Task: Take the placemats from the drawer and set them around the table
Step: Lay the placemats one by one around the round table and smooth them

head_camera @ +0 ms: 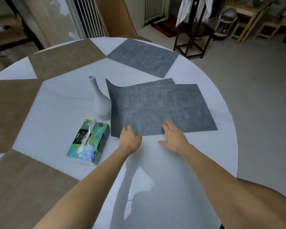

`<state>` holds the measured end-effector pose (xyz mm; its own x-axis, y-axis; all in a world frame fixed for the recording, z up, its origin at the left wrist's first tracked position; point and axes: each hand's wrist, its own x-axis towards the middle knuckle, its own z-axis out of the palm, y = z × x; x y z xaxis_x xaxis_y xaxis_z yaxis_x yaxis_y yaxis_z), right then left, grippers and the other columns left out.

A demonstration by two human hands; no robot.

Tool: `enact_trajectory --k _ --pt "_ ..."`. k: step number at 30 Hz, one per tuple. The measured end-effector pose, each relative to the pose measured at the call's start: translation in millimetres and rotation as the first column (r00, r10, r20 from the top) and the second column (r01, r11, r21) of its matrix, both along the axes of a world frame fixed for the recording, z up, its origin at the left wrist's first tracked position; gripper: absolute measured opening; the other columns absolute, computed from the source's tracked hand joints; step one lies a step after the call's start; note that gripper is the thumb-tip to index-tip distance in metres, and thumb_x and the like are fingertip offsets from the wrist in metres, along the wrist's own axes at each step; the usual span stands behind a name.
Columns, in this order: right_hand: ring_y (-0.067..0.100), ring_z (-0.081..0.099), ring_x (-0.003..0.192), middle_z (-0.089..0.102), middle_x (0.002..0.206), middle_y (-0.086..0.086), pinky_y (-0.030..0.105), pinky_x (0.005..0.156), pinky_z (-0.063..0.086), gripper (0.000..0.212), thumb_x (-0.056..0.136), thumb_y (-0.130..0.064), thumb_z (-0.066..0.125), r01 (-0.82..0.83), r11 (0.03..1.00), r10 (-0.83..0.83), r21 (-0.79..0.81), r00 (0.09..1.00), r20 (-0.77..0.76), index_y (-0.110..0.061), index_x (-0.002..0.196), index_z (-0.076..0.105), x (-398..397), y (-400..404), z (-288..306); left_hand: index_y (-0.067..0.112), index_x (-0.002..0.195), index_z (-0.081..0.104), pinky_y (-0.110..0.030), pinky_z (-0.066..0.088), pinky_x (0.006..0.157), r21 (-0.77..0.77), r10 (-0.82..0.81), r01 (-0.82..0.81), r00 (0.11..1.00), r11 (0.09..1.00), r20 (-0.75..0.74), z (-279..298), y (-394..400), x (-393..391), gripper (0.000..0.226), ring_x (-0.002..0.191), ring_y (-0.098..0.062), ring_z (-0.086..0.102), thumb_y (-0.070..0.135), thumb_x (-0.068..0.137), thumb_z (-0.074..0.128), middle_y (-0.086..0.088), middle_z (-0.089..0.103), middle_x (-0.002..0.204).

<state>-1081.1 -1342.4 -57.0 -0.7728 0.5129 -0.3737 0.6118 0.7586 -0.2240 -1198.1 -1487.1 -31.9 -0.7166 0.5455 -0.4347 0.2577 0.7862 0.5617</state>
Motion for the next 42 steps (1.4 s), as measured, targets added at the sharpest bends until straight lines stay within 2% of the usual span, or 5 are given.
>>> enact_trajectory --k 11,17,24,34,42 --pt "0.029 0.021 0.145 0.018 0.157 0.017 0.038 0.116 0.024 0.078 0.091 -0.057 0.047 -0.38 0.902 0.382 0.206 0.924 0.03 -0.01 0.15 0.024 -54.0 32.4 -48.6 0.004 0.146 0.027 -0.039 0.027 0.115 0.049 0.312 -0.321 0.94 0.946 0.141 -36.8 28.5 -16.1 0.066 0.14 -0.034 0.028 0.027 0.092 0.058 -0.019 0.017 0.154" --pt "0.032 0.071 0.068 0.068 0.078 0.018 0.031 0.041 0.05 0.026 0.063 0.002 0.06 -0.415 0.781 0.496 0.466 0.867 -0.059 0.001 0.088 0.066 -44.6 24.3 -46.0 0.006 0.142 0.032 -0.045 0.034 0.111 0.153 0.454 -0.497 0.857 0.854 0.244 -30.4 37.3 -7.8 0.064 0.131 -0.032 0.041 0.033 0.09 0.058 -0.014 0.042 0.143" --pt "0.024 0.056 0.035 0.062 0.056 0.006 0.025 0.03 0.038 0.034 0.063 0.007 0.054 -0.308 0.867 0.44 0.391 0.842 -0.312 -0.003 0.093 0.066 28.3 -20.0 -21.1 0.003 0.121 0.051 -0.038 0.058 0.069 0.147 0.514 -0.796 0.507 0.587 0.692 8.2 22.5 6.4 0.032 0.083 -0.03 0.064 0.02 0.095 0.053 -0.016 0.063 0.105" --pt "0.019 0.038 0.139 0.036 0.152 0.006 0.028 0.11 0.035 0.076 0.078 0.0 0.061 -0.201 0.954 0.254 0.223 0.935 -0.246 -0.009 0.148 0.031 123.6 -90.8 0.8 0.015 0.131 0.055 -0.013 0.042 0.09 0.554 0.207 -0.26 0.966 0.791 0.156 70.8 -67.3 92.6 0.045 0.106 -0.011 0.056 -0.003 0.093 0.039 0.009 0.061 0.114" --pt "0.032 0.06 0.106 0.044 0.143 0.01 0.039 0.082 0.053 0.079 0.086 0.007 0.043 -0.04 0.986 0.037 0.16 0.999 0.017 -0.02 0.153 0.011 198.7 -130.3 25.4 0.012 0.143 0.043 0.002 0.03 0.097 0.695 0.186 -0.147 0.982 0.704 0.019 97.8 -176.5 151.7 0.044 0.117 0.003 0.044 0.004 0.099 0.042 0.011 0.05 0.135"
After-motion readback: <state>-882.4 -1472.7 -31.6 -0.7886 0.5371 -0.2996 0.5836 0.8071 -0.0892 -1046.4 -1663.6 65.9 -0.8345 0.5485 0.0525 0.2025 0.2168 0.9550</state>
